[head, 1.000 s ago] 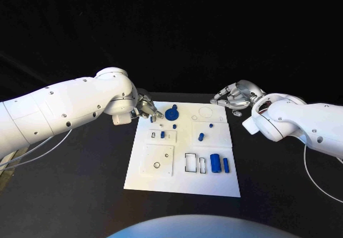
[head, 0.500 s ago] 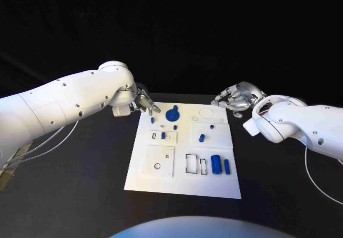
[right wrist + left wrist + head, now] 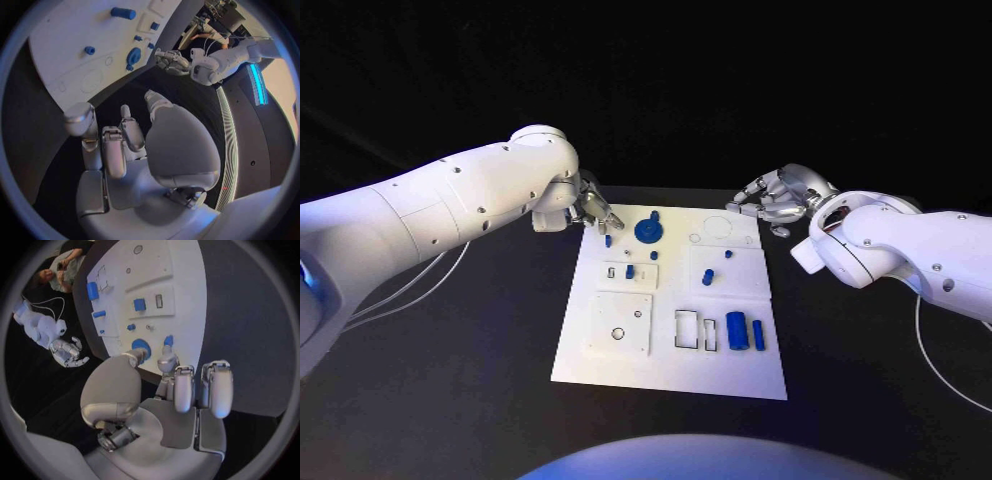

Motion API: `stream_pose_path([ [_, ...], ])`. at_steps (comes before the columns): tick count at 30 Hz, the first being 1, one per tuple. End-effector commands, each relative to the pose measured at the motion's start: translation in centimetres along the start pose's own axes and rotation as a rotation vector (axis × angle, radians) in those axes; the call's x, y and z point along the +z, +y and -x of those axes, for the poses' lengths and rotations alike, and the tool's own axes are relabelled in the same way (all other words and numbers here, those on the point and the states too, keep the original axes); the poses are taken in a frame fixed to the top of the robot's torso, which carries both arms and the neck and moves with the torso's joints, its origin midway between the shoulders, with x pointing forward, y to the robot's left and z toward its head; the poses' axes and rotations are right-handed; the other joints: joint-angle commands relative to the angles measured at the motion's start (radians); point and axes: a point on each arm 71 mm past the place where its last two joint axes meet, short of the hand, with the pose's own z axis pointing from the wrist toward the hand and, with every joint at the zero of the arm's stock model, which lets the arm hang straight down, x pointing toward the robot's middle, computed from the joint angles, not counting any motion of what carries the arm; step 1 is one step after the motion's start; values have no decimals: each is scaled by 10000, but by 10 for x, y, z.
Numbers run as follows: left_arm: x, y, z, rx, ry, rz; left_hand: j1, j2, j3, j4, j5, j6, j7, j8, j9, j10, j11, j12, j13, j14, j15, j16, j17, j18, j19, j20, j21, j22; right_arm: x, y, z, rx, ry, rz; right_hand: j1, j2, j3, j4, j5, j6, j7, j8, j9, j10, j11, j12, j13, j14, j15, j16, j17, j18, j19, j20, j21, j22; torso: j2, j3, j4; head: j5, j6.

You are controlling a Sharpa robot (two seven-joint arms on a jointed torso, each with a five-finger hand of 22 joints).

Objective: Assemble the parts on the task board

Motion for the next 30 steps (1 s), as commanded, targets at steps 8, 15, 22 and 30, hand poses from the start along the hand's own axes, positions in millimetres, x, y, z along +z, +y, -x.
stream_pose_path([
  [8, 4, 2, 1, 258, 49, 23, 14, 99, -109, -4, -136, -28, 65, -62, -33, -54, -3, -23, -14, 1013, 64, -26, 2521, -118, 632, 73, -62, 2119, 0, 1, -2, -66, 75, 40, -66, -32, -57, -28, 39, -58, -4, 43, 8, 9, -7, -17, 5, 885, -60, -42, 2003, 173, -15, -33, -36, 12, -19, 2, 15, -18, -47],
  [15, 7, 2, -1, 334, 152, 83, 251, 211, -52, -47, -128, -51, 61, -82, -73, -71, -6, -22, -26, 1016, 65, -20, 2530, -120, 641, 76, -56, 2130, 1, 1, -2, -66, 83, 49, -54, -25, -62, -28, 53, -59, -5, 49, 16, 14, -9, -12, 9, 884, -62, -44, 1999, 173, -10, -35, -36, 16, -21, -1, 5, -11, -53],
  [22, 13, 5, -5, 328, 238, 300, 506, 314, 69, -65, -198, -61, 57, -94, -112, -84, -11, -18, -30, 1019, 64, -12, 2545, -119, 640, 76, -60, 2131, 0, 1, -2, -68, 82, 48, -54, -25, -62, -28, 53, -59, -5, 49, 16, 14, -9, -12, 9, 884, -62, -44, 1999, 173, -10, -35, -36, 16, -20, 5, 3, -9, -57],
  [30, 16, 6, -7, 304, 305, 347, 519, 319, 76, -65, -200, -64, 57, -97, -115, -81, -11, -14, -25, 1020, 63, -11, 2549, -117, 635, 77, -66, 2125, 1, 2, -3, -68, 98, 66, -36, -7, -59, -30, 81, -60, -7, 55, 24, 19, -11, -8, 13, 885, -64, -44, 2000, 173, -8, -36, -41, 14, -22, 7, 12, -16, -65],
])
